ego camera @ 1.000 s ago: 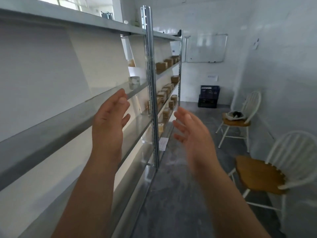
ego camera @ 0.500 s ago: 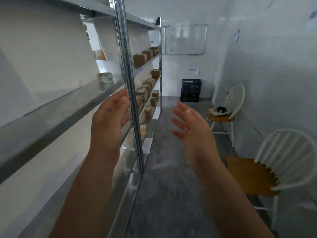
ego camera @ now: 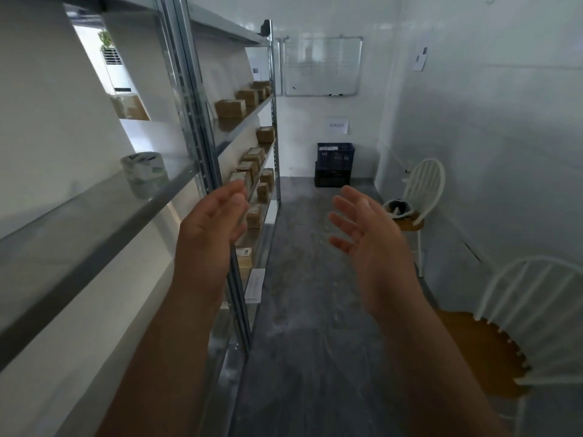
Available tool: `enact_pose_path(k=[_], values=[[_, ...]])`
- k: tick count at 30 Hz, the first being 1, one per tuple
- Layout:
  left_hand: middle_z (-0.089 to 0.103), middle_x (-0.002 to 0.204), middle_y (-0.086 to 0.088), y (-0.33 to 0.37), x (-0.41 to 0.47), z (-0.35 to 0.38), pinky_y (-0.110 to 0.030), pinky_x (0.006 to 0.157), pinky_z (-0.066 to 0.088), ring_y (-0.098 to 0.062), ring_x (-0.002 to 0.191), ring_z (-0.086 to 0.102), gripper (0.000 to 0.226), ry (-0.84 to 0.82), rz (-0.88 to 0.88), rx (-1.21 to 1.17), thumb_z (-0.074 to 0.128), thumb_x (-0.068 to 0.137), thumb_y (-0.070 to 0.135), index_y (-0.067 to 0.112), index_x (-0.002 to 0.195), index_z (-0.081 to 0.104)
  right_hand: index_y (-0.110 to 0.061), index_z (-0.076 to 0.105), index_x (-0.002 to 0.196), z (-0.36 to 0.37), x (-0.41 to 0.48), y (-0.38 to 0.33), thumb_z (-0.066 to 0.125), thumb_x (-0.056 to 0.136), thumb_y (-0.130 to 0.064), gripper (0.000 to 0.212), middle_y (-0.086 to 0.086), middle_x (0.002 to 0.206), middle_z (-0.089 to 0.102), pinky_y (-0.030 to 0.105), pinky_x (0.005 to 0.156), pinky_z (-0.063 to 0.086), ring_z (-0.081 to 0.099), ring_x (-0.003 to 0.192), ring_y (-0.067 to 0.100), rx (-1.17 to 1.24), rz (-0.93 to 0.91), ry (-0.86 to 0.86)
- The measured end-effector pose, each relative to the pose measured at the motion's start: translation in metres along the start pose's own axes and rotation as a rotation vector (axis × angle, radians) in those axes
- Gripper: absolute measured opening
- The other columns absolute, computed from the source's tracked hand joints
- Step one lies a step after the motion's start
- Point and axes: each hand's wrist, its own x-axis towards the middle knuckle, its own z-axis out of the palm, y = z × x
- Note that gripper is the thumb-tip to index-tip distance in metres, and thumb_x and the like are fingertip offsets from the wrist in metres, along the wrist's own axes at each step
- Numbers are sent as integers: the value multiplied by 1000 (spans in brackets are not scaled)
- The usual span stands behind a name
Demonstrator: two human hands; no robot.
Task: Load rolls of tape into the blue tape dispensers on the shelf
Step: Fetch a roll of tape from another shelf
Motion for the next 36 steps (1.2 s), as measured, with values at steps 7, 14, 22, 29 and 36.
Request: enact_pose_path(k=[7,14,22,29,36], values=[[73,130,8,-45,71,50,-31,101,54,-6,118,70,21,38,22,56,59,104,28,39,116,72,-44,67,121,-22,95,29,49,97,-48,30,-15,129,72,45,105,54,67,123,10,18,13,-66],[80,108,15,-76,149,112,-18,83,59,-1,104,74,19,190,37,103,61,104,22,33,113,74,-45,68,118,-36,205,53,44,106,-42,27,-16,125,73,43,103,55,70,116,4,32,70,-247],[80,115,7,-107,196,109,-44,103,56,-14,114,73,22,488,76,145,65,101,17,29,115,77,-40,72,116,-14,301,69,50,100,-47,28,-11,129,74,44,103,56,69,120,8,94,139,-419],[78,112,7,-113,218,62,-42,102,57,-19,117,72,22,803,141,169,66,100,14,31,110,77,-33,70,125,61,340,93,49,103,-44,32,-10,127,75,38,101,56,71,117,7,135,237,-652],[76,121,-7,-121,234,4,-44,106,55,-27,120,70,19,1026,211,128,68,99,13,25,108,78,-27,69,121,149,352,99,59,100,-35,25,2,136,70,39,105,56,66,126,17,198,310,-879]])
